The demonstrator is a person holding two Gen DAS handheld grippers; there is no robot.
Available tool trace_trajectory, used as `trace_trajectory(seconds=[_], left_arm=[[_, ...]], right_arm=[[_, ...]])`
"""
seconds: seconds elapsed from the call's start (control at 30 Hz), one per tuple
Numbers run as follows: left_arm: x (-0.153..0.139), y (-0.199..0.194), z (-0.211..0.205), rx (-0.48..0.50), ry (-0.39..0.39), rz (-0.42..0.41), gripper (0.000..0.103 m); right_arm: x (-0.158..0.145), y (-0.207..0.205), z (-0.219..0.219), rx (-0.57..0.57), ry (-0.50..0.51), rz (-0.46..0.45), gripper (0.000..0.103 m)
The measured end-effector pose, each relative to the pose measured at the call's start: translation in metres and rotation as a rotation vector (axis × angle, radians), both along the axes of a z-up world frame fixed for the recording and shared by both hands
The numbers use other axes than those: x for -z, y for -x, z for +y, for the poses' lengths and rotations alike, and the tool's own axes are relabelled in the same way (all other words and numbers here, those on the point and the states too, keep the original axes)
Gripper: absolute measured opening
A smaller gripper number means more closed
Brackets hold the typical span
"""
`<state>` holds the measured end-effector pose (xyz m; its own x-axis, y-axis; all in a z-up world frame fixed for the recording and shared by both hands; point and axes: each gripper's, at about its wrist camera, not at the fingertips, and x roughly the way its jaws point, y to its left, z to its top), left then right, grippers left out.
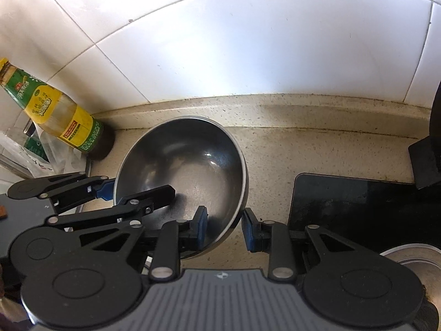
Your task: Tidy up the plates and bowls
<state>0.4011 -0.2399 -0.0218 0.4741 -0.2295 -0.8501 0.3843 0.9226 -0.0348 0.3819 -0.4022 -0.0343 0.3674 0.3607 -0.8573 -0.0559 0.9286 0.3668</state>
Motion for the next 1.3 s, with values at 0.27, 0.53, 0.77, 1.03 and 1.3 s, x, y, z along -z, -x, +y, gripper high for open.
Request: trace_trajectory(seconds=[0.27, 0.53, 0.77, 1.03, 1.3], left_arm=[[-0.015, 0.010, 0.007, -0.003, 0.010, -0.028, 0.036], [-0.041, 0.033, 0.017, -0.008, 0.026, -0.074, 0.036], [-0.063, 0.060, 0.028, -0.002, 0.041, -0.111, 0.036], [-0.075, 0.095, 0.040, 0.001, 0.060, -0.109, 0.038], [-0.062, 0.117, 0.046, 0.001, 0.044, -0.066, 0.038]], right_arm=[[-0.022, 0.012, 0.002, -0.007, 0.008, -0.032, 0.040], [-0.055, 0.038, 0.011, -0.019, 0.030, -0.075, 0.040], [-0.078, 0.066, 0.026, -0.034, 0.054, -0.104, 0.040], [-0.081, 0.095, 0.044, -0.050, 0.062, -0.085, 0.040], [-0.065, 0.111, 0.050, -0.069, 0.056, -0.029, 0.040]])
